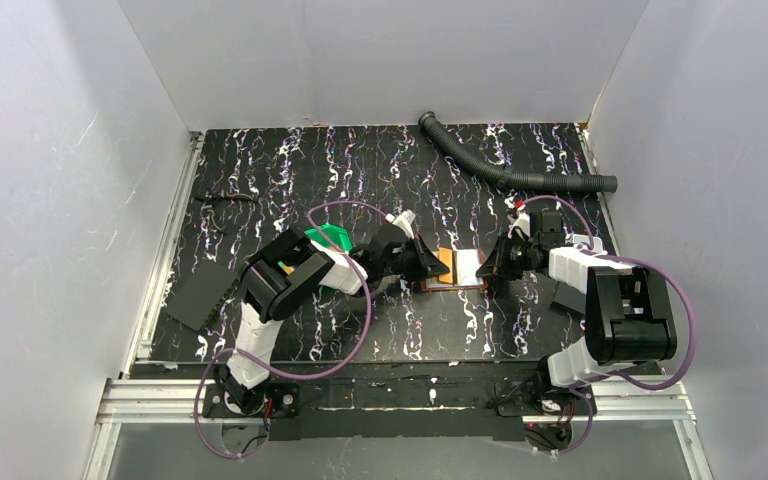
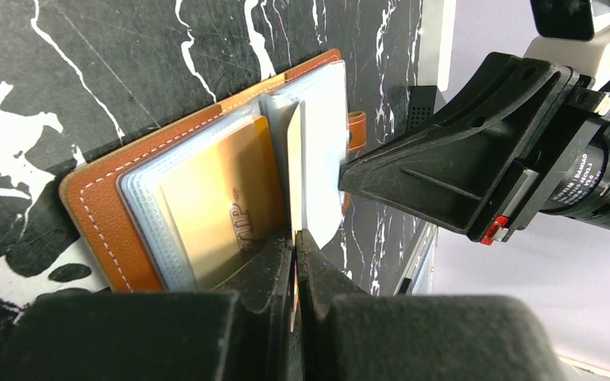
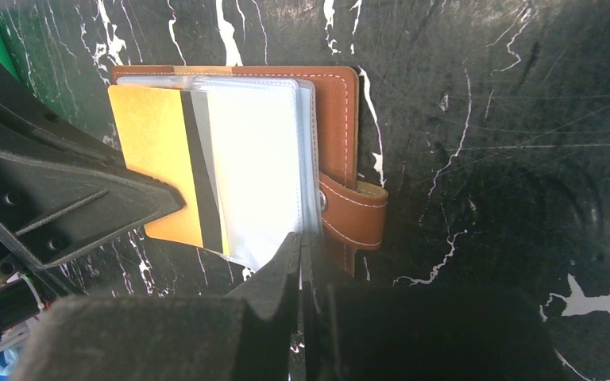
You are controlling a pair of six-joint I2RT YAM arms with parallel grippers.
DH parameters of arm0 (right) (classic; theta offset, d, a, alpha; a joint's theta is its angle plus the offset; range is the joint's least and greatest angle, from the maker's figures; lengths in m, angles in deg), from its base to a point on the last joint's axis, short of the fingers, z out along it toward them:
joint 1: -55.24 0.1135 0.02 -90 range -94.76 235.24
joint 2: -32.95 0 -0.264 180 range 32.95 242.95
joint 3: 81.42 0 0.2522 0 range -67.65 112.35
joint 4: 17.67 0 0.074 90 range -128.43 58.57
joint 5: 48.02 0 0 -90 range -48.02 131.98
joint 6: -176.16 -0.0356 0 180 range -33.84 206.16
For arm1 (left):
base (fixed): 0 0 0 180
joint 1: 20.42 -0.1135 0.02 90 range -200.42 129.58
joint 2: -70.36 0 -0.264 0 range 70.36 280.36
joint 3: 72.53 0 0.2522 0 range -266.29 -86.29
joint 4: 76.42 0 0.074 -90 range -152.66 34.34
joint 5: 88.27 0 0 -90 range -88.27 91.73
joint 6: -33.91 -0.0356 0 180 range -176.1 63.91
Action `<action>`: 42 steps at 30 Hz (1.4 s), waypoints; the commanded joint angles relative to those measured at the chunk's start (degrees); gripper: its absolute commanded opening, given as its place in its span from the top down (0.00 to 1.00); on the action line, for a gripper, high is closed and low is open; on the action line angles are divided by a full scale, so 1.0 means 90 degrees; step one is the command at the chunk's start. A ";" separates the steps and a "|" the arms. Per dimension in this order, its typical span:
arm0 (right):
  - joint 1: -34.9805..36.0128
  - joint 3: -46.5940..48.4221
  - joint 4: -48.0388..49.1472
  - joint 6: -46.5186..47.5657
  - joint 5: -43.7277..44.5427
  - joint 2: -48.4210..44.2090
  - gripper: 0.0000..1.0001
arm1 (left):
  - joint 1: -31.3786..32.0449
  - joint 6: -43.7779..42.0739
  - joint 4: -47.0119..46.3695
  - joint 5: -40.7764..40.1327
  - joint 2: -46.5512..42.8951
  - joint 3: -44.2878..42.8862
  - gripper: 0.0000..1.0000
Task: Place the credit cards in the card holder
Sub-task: Insert the credit card into the card holder.
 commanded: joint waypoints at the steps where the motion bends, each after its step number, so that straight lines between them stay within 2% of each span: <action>1: 0.0045 -0.0096 -0.0097 0.0077 -0.0041 0.0130 0.93 | -0.0086 -0.0378 0.0361 -0.0276 -0.0261 0.0266 1.00; 13: 0.0044 -0.0120 -0.0067 0.0064 -0.0071 0.0143 0.93 | -0.0313 -0.0473 0.0374 -0.0224 -0.0326 0.0199 1.00; 26: 0.0045 -0.0093 -0.0032 0.0035 -0.0110 0.0198 0.93 | -0.0256 -0.0391 0.0351 0.0095 -0.0090 -0.0045 1.00; 30: 0.0045 -0.0088 -0.0027 0.0028 -0.0110 0.0193 0.93 | -0.0222 -0.0361 0.0350 -0.0066 -0.0172 0.0120 1.00; 42: 0.0045 -0.0100 -0.0022 0.0028 -0.0130 0.0171 0.93 | -0.0157 0.0541 -0.0439 0.0342 -0.0020 0.0392 1.00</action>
